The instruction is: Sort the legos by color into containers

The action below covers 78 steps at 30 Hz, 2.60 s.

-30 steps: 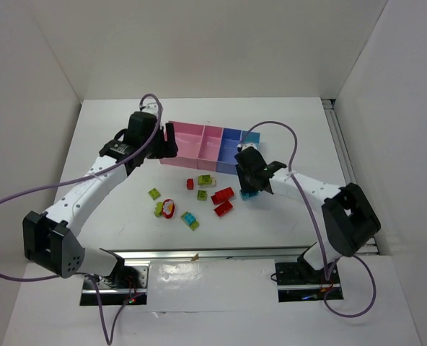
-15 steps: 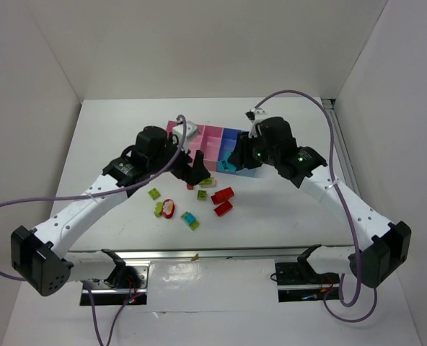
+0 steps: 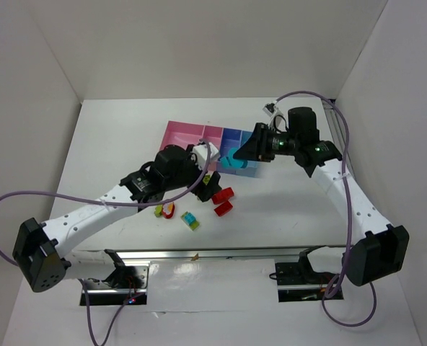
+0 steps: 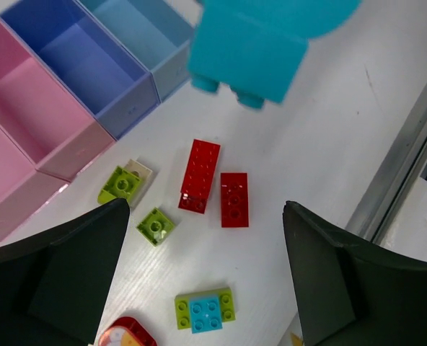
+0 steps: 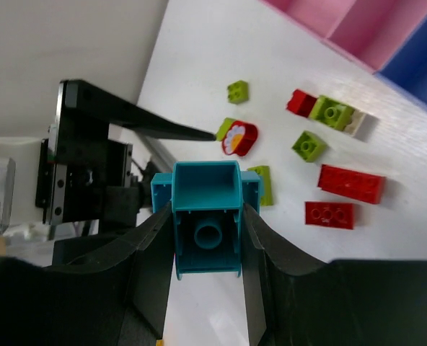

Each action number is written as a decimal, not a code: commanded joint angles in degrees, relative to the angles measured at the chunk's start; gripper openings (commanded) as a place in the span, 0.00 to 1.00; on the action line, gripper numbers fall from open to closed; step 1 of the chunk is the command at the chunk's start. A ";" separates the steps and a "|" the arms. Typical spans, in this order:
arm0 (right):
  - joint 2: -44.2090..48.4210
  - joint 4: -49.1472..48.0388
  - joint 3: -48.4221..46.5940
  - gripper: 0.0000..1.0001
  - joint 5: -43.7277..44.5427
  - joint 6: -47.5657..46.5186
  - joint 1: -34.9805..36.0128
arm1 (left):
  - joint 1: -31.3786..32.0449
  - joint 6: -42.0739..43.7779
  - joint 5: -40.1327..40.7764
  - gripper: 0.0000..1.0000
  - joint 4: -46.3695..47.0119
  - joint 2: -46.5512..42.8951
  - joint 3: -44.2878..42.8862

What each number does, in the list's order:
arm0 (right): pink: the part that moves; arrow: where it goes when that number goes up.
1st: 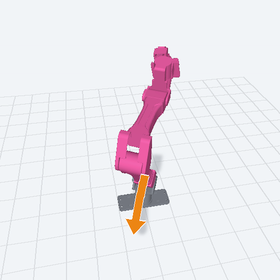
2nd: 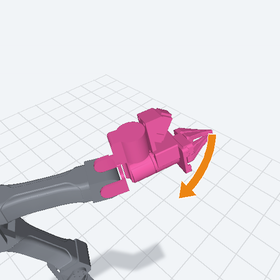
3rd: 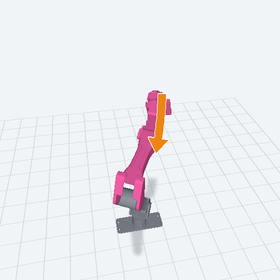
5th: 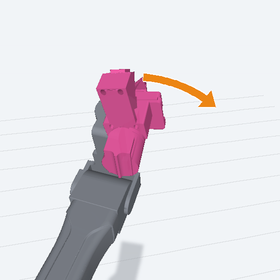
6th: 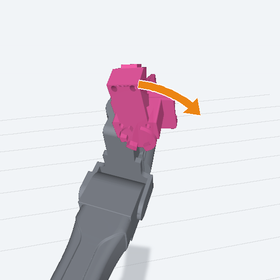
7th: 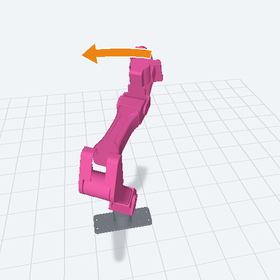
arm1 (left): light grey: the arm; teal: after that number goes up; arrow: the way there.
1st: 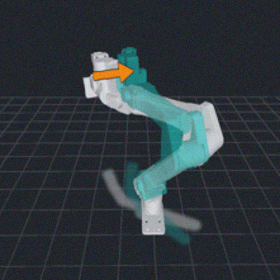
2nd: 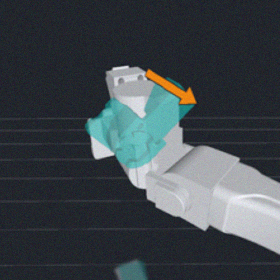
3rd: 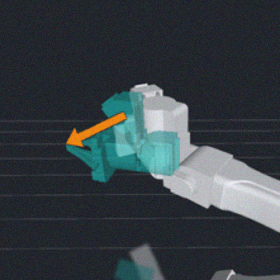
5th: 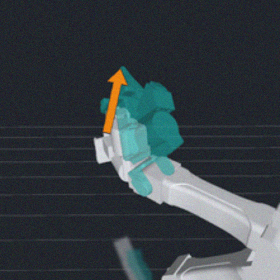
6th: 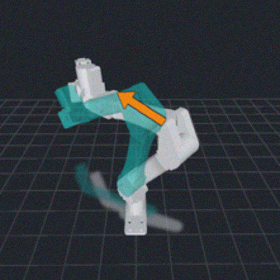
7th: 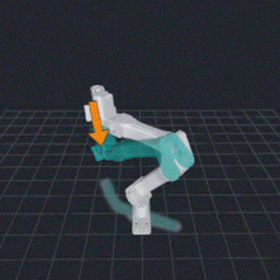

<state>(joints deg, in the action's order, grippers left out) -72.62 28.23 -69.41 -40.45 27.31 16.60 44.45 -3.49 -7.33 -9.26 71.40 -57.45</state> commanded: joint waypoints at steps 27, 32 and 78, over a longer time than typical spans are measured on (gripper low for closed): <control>0.55 -11.44 6.65 0.30 -12.90 7.76 -0.16 | 4.33 4.37 1.36 0.78 14.44 1.11 -3.37; 0.02 -11.44 6.65 0.30 -13.43 7.76 -0.16 | 4.33 4.37 -0.58 0.57 12.43 3.22 -5.13; -31.88 -6.96 -15.31 0.39 29.81 -1.12 -6.14 | -7.62 -22.00 4.78 0.00 -15.96 29.85 -37.29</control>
<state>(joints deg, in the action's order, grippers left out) -103.22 21.04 -80.44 -11.29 27.14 9.98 37.15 -23.62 -1.93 -23.77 100.29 -90.61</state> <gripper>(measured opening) 0.438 0.466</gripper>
